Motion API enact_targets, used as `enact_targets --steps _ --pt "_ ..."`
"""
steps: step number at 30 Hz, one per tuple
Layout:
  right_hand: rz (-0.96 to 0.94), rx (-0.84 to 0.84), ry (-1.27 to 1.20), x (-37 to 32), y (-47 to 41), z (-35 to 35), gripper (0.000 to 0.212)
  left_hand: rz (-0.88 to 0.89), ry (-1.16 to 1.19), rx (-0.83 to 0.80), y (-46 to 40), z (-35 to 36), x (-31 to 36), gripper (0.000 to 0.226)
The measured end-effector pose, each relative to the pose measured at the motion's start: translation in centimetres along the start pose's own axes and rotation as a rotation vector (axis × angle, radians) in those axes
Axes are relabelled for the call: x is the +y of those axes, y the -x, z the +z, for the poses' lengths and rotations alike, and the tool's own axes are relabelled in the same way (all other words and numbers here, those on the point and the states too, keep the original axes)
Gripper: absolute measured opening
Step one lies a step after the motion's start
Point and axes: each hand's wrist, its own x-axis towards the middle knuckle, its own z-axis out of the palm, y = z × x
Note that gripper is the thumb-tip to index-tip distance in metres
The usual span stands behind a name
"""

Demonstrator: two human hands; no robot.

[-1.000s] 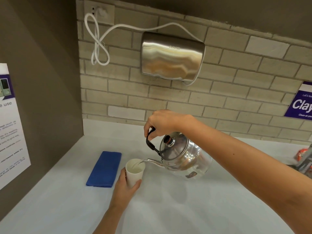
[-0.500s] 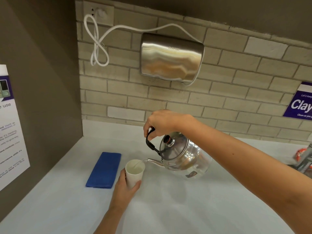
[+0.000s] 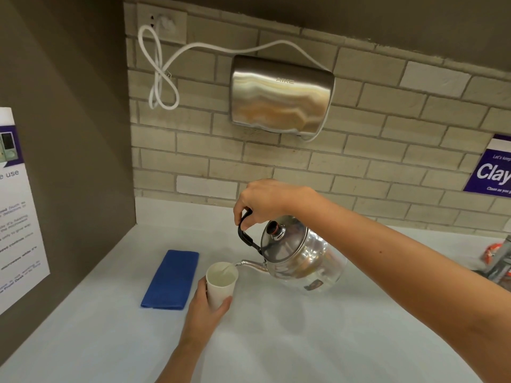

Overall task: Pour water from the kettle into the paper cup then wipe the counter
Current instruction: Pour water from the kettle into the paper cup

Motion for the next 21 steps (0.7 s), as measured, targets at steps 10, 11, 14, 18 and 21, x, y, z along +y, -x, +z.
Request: enact_targets --steps 10,11,14,18,21 --pt "0.003 0.000 0.000 0.12 -0.07 0.12 0.021 0.005 0.015 -0.006 -0.03 -0.05 -0.19 0.075" --pt "0.004 -0.002 0.000 0.14 -0.08 0.11 0.021 0.006 0.014 -0.006 -0.05 -0.04 -0.19 0.075" --pt "0.006 -0.005 -0.002 0.17 -0.13 0.03 0.021 0.004 0.012 -0.006 -0.10 -0.02 -0.24 0.075" --pt "0.011 0.004 -0.021 0.32 -0.11 0.13 0.021 0.003 0.007 -0.006 -0.13 0.01 -0.40 0.074" --pt "0.039 0.022 -0.068 0.85 0.15 0.44 0.021 0.000 0.005 -0.002 -0.13 -0.03 -0.44 0.075"
